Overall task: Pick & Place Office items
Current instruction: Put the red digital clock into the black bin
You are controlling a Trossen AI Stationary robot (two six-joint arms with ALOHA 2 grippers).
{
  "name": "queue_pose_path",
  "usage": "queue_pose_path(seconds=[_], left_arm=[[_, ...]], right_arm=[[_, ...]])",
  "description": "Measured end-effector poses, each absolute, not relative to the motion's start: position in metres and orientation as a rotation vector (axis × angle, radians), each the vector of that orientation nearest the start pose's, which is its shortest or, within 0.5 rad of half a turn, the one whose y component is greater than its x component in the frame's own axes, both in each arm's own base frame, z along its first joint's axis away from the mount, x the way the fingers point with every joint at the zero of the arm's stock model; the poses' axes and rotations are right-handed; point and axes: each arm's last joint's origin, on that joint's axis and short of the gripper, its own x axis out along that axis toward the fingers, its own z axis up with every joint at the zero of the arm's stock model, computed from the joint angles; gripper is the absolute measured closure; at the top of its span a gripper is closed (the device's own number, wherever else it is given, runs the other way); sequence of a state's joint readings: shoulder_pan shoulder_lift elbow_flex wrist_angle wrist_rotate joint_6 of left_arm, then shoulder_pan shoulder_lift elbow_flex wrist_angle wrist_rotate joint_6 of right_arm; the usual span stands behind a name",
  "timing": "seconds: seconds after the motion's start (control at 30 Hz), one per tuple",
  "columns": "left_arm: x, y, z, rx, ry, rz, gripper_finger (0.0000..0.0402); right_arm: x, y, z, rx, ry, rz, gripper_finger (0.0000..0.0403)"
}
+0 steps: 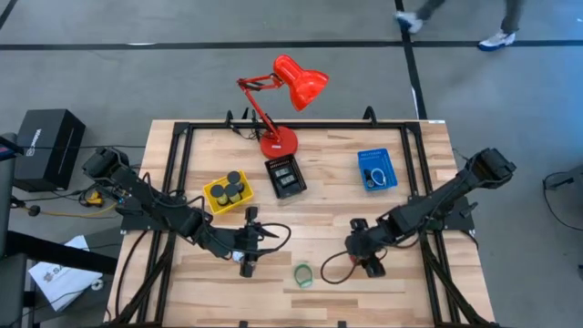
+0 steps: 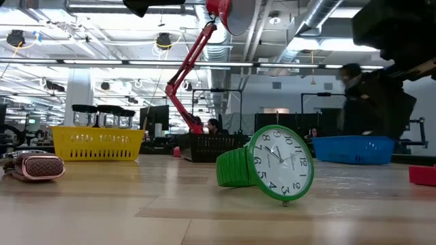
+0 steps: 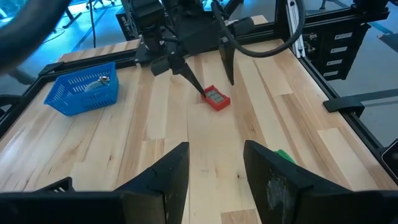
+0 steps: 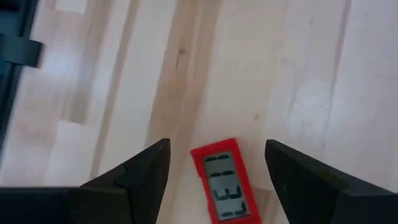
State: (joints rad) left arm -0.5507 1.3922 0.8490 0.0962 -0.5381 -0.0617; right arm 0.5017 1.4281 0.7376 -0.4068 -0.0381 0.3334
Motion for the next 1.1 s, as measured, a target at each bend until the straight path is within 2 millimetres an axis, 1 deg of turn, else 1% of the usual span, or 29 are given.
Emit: queue_pose_path(seconds=[0.23,0.33,0.5,0.7,0.9,1.0,1.1], left_arm=[[0.261,-0.143,0.248,0.168,0.382,0.000,0.0255],[0.261,-0.143,0.248,0.168,0.382,0.000,0.0255],[0.261,-0.143,0.248,0.168,0.382,0.000,0.0255],[0.261,-0.143,0.248,0.168,0.382,0.000,0.0255],[0.261,-0.143,0.248,0.168,0.384,0.000,0.0255],[0.261,-0.143,0.248,0.169,0.385,0.000,0.0255],[0.261,-0.143,0.248,0.169,0.385,0.000,0.0255]], right_arm=[[0.213,0.133,0.168,-0.067,1.136,0.289,0.0149],[0.211,0.135,0.166,-0.067,1.129,0.274,0.0149],[0.205,0.133,0.155,-0.012,1.144,0.233,0.0149],[0.200,0.129,0.146,-0.025,1.166,0.211,0.0149],[0.195,0.128,0.139,-0.033,1.156,0.229,0.0149],[0.198,0.130,0.134,-0.038,1.159,0.232,0.0149],[0.200,0.133,0.123,-0.066,1.186,0.225,0.0149]])
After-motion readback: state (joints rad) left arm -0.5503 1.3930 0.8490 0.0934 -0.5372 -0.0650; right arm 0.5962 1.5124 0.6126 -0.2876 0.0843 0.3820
